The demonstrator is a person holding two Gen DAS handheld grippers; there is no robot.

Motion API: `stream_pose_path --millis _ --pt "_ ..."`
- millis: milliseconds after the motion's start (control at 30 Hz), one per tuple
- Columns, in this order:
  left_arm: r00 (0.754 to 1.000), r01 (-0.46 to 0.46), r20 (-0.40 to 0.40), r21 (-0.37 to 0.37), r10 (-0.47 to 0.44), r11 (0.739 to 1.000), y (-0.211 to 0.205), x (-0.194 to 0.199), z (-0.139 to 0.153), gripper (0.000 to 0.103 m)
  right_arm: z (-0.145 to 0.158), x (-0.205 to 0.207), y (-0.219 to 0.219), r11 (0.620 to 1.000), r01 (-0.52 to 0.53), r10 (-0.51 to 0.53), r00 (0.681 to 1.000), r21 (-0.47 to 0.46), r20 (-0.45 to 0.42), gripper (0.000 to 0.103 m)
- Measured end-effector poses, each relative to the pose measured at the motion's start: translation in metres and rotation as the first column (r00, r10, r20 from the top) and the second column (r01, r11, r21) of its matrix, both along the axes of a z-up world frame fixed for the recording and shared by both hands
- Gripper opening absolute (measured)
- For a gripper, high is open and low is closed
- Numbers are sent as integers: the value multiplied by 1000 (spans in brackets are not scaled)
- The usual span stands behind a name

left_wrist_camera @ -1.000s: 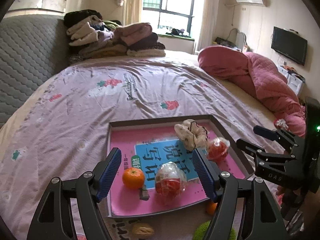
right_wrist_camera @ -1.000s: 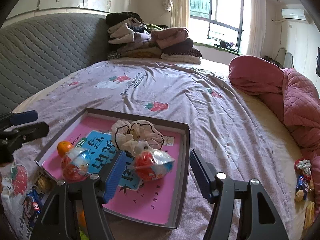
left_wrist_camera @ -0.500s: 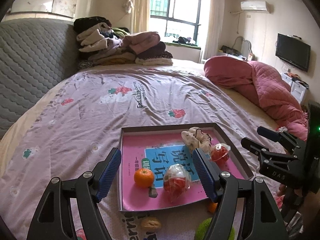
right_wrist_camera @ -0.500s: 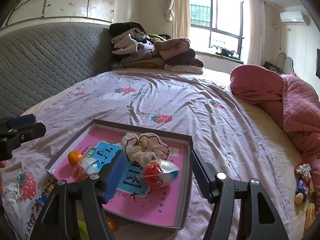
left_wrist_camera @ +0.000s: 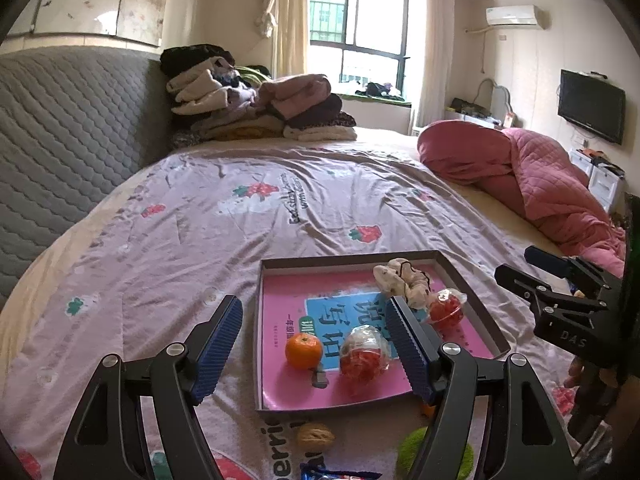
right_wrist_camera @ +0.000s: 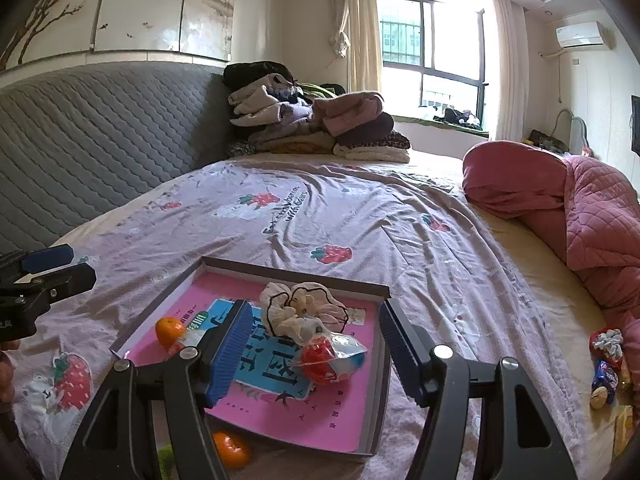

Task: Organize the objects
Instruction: 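Withdraw both tools from the tray toward the items left on the bed, then move the left tool to the blue cookie pack while the right tool approaches the green fuzzy ring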

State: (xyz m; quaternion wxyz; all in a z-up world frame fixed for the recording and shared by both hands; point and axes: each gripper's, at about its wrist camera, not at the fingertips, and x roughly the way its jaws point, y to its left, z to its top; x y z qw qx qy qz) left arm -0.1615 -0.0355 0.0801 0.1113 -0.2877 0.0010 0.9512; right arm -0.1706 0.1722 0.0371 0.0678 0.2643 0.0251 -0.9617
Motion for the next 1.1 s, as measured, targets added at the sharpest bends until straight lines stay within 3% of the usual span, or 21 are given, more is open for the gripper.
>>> stream_pose_path --millis 533,1100 --pt "1000 -10 -27 -22 9 1000 3 32 3 75 6 35 -5 999 -9 8 1000 -53 -5 65" --pt "999 -39 5 14 39 999 -15 72 -22 75 1 82 -18 997 -6 3 999 -72 -41 65"
